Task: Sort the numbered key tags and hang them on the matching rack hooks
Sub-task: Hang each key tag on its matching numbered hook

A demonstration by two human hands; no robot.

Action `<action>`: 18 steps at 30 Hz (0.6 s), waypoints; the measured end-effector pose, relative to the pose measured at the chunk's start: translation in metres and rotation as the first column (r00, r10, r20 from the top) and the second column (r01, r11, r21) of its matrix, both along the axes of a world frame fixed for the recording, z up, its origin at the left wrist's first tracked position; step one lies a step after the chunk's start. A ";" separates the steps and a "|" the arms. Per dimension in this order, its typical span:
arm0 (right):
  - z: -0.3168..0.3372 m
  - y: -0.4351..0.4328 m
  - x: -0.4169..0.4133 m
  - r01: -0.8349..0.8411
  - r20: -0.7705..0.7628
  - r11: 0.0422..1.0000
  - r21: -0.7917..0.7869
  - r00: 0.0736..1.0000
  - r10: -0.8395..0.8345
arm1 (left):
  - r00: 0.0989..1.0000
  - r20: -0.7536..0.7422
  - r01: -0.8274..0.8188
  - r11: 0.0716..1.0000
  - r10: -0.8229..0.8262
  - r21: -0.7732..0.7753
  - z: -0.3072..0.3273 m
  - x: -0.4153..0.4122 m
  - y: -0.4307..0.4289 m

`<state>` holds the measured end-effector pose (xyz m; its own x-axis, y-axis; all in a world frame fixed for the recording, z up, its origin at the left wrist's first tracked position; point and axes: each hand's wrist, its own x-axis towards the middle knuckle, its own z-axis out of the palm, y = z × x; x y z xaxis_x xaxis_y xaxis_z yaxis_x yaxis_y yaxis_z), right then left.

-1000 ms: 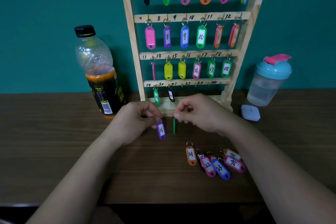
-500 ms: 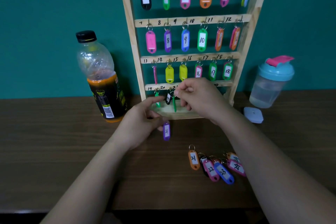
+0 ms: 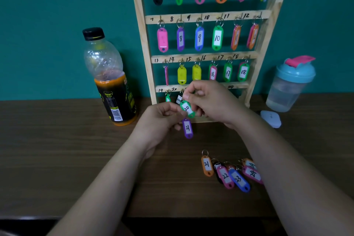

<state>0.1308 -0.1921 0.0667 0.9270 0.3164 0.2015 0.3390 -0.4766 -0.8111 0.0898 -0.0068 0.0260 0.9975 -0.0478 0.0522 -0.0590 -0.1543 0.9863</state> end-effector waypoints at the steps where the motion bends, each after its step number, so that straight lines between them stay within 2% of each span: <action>1: -0.001 0.000 0.001 0.004 0.006 1.000 -0.004 1.000 -0.004 | 1.000 0.001 -0.006 1.000 0.006 0.009 0.000 0.000 -0.001; 6: -0.007 0.006 0.007 0.129 0.139 0.991 -0.034 0.983 -0.123 | 0.997 0.026 -0.072 0.995 0.071 0.068 0.002 0.002 -0.001; 11: -0.010 0.014 0.011 0.270 0.261 0.961 -0.058 0.934 -0.246 | 0.992 0.079 -0.112 0.965 0.096 0.237 -0.003 0.005 0.002; 18: -0.017 0.019 0.016 0.276 0.263 0.958 -0.073 0.932 -0.248 | 0.991 0.113 -0.097 0.953 0.067 0.287 0.000 0.003 0.004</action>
<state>0.1466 -0.1733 0.0495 0.9042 0.1013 0.4149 0.3745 -0.6549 -0.6564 0.0931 -0.0027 0.0264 0.9889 0.0059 0.1487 -0.1308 -0.4422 0.8873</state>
